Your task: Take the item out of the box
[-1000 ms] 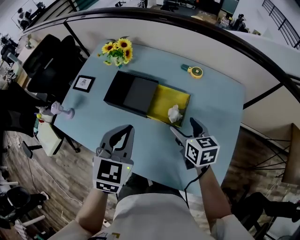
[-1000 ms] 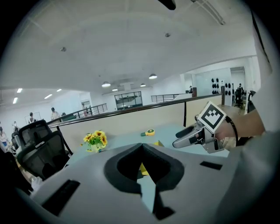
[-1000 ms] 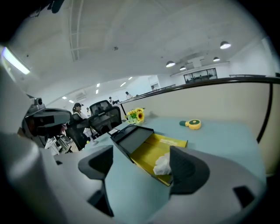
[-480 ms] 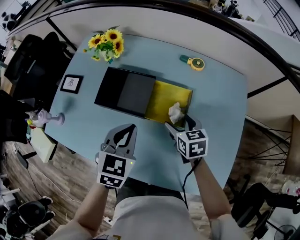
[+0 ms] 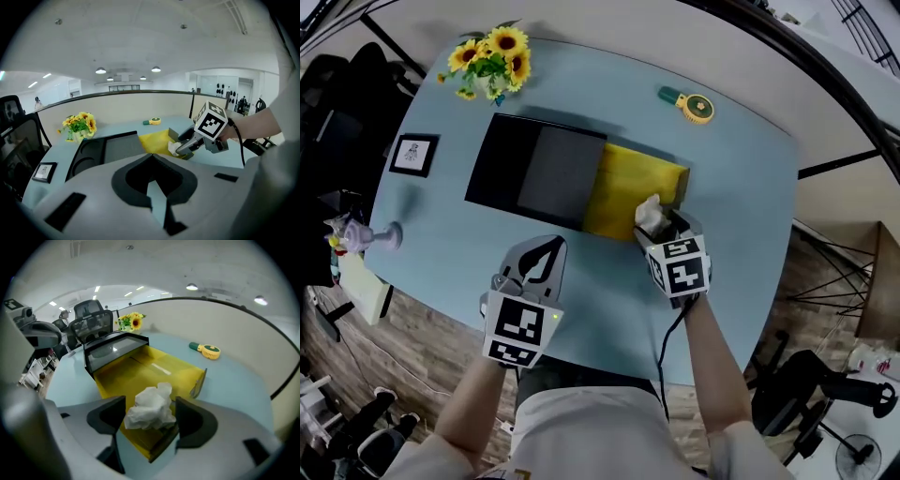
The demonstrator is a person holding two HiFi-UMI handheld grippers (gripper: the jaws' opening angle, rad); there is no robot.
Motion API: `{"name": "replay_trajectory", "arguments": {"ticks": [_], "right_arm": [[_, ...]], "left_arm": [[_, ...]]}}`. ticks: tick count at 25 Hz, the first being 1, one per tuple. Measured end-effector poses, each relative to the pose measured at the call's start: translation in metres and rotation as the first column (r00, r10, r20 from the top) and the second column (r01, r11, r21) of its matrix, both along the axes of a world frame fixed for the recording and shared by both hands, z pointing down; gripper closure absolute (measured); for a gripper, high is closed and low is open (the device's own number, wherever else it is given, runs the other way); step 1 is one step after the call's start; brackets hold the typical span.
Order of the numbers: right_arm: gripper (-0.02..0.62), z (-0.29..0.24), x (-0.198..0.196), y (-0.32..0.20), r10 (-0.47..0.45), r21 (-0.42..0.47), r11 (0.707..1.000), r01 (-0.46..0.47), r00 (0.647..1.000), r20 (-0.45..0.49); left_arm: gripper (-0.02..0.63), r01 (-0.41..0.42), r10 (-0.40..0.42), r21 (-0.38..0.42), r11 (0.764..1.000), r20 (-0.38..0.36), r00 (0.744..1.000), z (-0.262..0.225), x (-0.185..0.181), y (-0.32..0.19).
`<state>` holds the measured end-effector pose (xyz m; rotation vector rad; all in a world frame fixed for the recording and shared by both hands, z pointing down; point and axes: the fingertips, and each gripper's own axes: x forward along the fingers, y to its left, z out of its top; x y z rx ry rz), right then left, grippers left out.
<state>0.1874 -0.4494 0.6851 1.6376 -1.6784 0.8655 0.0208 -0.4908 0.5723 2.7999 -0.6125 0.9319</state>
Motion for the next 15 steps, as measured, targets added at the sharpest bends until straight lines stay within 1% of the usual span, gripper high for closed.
{"name": "replay_trajectory", "arguments": {"ticks": [1, 4, 6, 8, 10, 12, 13, 15], "right_arm": [[0.259, 0.003, 0.002, -0.001, -0.008, -0.012, 1.0, 0.007, 1.0, -0.018], [0.264, 0.014, -0.001, -0.003, -0.036, -0.052, 0.998, 0.033, 0.997, -0.061], [0.284, 0.019, -0.001, -0.005, -0.047, -0.078, 0.996, 0.04, 0.995, -0.091], [0.328, 0.023, 0.002, -0.004, -0.067, -0.117, 0.992, 0.051, 0.988, -0.137], [0.359, 0.025, 0.004, -0.002, -0.089, -0.154, 0.986, 0.063, 0.981, -0.17], [0.399, 0.024, 0.006, 0.0, -0.091, -0.172, 0.983, 0.06, 0.98, -0.178], [0.436, 0.023, 0.008, 0.001, -0.081, -0.172, 0.984, 0.051, 0.981, -0.174], [0.468, 0.017, 0.009, 0.003, -0.055, -0.154, 0.988, 0.03, 0.985, -0.162]], "left_arm": [[0.603, -0.004, 0.004, -0.004, 1.0, 0.002, 1.0, 0.004, 0.001, -0.001], [0.603, -0.002, 0.002, -0.017, 1.0, 0.0, 1.0, 0.013, -0.002, -0.003], [0.603, -0.001, 0.001, -0.026, 1.0, 0.0, 1.0, 0.016, -0.005, -0.005], [0.603, -0.004, 0.004, -0.03, 1.0, 0.001, 1.0, 0.018, -0.007, -0.006], [0.603, -0.006, 0.006, -0.031, 0.999, 0.0, 1.0, 0.018, -0.01, -0.006], [0.603, -0.009, 0.009, -0.033, 0.999, -0.003, 1.0, 0.015, -0.012, -0.005], [0.603, -0.012, 0.012, -0.036, 0.999, -0.002, 1.0, 0.014, -0.013, -0.004], [0.603, -0.016, 0.016, -0.039, 0.999, 0.008, 1.0, 0.014, -0.017, -0.003]]}}
